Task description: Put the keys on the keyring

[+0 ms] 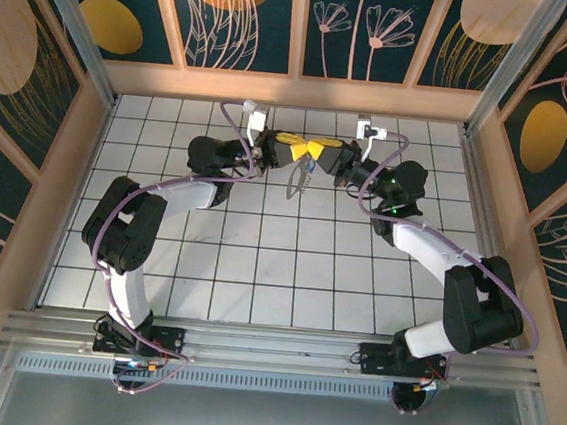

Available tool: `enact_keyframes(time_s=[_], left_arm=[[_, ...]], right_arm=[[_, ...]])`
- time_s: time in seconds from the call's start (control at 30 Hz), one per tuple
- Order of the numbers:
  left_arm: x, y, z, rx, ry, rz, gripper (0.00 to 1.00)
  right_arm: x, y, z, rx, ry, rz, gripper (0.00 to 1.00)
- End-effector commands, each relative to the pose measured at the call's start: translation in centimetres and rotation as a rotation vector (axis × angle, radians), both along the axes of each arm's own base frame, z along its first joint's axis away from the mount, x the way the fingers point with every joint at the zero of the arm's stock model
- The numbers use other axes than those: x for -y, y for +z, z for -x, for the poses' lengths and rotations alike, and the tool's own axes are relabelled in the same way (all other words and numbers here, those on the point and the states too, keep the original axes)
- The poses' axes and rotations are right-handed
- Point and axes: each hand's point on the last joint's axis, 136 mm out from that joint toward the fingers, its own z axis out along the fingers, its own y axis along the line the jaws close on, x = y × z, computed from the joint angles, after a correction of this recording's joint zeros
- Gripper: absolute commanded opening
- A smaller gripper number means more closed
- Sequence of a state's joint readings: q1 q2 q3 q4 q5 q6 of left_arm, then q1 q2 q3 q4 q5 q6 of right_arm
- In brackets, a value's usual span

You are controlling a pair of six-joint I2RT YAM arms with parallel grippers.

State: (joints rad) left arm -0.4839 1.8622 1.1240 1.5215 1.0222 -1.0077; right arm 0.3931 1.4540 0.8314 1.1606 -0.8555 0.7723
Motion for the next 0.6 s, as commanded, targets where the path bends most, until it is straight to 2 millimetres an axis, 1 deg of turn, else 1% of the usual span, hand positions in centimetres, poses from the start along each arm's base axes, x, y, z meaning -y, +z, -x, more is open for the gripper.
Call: enact_keyframes(time_s=[0.0, 0.07, 0.2, 0.3, 0.57], left_arm=[[-0.1, 1.7, -0.1, 0.051, 0.04, 0.046, 0.06], [-0.2, 1.6, -0.6, 0.043, 0.075, 0.038, 0.13], [-0.6, 1.7, -1.0, 0.051, 0.124, 0.029, 0.19], [-0.8, 1.7, -1.2, 0.049, 0.143, 0.025, 0.21], [-1.2, 2.0, -1.6, 0.067, 0.157, 0.002, 0.24]], right_arm=[[0.5, 1.9, 0.9, 0.072, 0.002, -0.021, 0.0], [0.8, 2.0, 0.8, 0.074, -0.007, -0.024, 0.0], [1.4, 2.2, 0.8, 0.078, -0.022, -0.026, 0.0], [1.6, 2.4, 0.8, 0.08, -0.024, -0.026, 0.0], [1.6, 1.8, 0.6, 0.067, -0.02, -0.006, 0.0]])
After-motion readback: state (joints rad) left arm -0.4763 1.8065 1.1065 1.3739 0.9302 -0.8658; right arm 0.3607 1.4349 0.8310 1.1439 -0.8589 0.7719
